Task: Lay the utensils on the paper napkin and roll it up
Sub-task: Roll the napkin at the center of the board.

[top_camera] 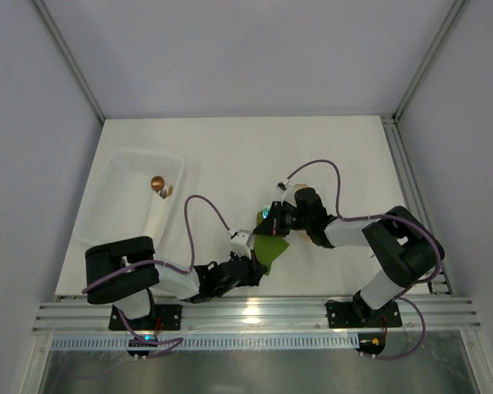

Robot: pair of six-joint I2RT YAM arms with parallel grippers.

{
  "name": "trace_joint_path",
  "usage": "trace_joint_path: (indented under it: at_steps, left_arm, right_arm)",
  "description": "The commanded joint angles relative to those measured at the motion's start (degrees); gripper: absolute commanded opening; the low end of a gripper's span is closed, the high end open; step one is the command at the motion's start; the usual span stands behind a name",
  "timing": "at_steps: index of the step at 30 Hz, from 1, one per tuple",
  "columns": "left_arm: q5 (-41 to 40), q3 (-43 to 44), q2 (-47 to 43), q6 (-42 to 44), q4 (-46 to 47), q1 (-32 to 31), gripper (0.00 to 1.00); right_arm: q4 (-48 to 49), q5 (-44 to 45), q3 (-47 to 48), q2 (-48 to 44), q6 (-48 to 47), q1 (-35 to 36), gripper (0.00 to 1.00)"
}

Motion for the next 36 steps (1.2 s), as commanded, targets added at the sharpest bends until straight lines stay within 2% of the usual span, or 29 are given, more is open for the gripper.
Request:
trace_joint_path:
  at_steps: [1,8,13,16,18,22,28,31,32,35,36]
  left_arm:
    - [-0.2,-0.8,0.8,1.0,-7.5,-0.2,0.0]
    - [-0.6,-1.0,-0.4,1.1,-8.2,-0.2,0.0]
    - [0.3,-1.0,-2.7,2.7,-8.6,-0.2,0.0]
    - [-2.0,-0.5,-5.8,4.2,-11.6,-0.9,0.0]
    - [-3.1,0.2,-7.7,6.0,-13.8,-1.8,0.06]
    - [-6.3,2.6,-12.9,7.6,-20.1,-3.8,0.22]
    - [-10.5,5.2,-18.0,8.7,-27.0,-3.8,0.39]
    - [-8.7,6.7,-18.1,11.6,-28.1,-2.4,0.34]
    - [-4.6,6.5,-18.0,12.4,-27.1,-1.6,0.31]
    - [-0.7,5.5,-17.7,15.2,-22.0,1.7,0.19]
    - [1.8,5.3,-17.5,15.8,-21.1,2.3,0.11]
  right_arm:
    - [6.7,-0.4,-3.8,0.0,2.3,1.3,0.04]
    - [14.5,-0.9,-7.4,4.8,4.9,2.0,0.03]
    - [15.9,0.2,-7.9,9.2,4.6,2.0,0.03]
    - [17.5,0.4,-8.0,11.2,5.0,2.0,0.04]
    - [17.7,0.4,-7.9,11.7,5.0,2.1,0.04]
    - [14.6,0.8,-6.7,11.1,3.2,2.2,0.04]
    - [9.5,1.2,-4.4,10.3,0.8,2.4,0.03]
    - [9.0,1.1,-4.0,10.0,0.7,2.4,0.04]
    - [8.7,1.2,-3.7,9.7,0.6,2.4,0.04]
    - [7.8,1.1,-3.2,8.9,0.7,2.5,0.04]
    - [7.6,1.1,-3.2,8.1,0.8,2.6,0.04]
